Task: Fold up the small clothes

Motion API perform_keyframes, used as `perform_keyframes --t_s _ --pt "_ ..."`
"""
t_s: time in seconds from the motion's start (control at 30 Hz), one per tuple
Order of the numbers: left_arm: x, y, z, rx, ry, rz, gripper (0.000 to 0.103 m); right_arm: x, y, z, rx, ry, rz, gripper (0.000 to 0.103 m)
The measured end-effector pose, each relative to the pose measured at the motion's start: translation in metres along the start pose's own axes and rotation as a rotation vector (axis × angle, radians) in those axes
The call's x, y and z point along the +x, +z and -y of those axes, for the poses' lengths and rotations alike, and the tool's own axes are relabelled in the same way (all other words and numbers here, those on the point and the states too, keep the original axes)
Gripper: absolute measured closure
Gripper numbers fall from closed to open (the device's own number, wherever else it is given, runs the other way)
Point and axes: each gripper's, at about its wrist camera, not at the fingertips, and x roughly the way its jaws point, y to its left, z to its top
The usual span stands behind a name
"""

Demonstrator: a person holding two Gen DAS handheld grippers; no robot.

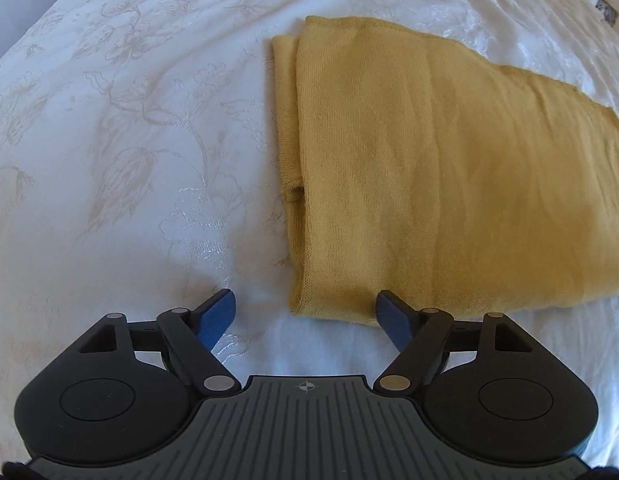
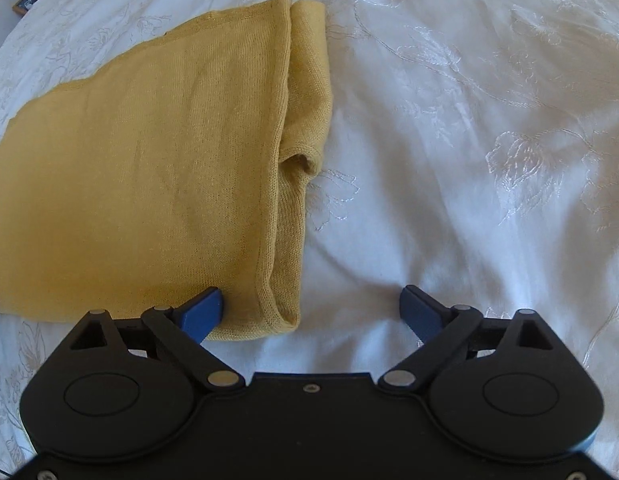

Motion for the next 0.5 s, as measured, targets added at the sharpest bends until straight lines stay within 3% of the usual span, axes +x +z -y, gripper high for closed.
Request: perform_keyframes --t_s 0.23,0.5 --pt "-0.030 -0.003 0.030 0.003 -0.059 0.066 0.025 -0.019 -0.023 -0.006 0.084 0.043 0.012 0.001" --pt "-0.013 0.017 0.091 0.056 -0.110 0.043 0.024 -0.016 -0.056 -0.009 0.092 0.035 -0.043 0.001"
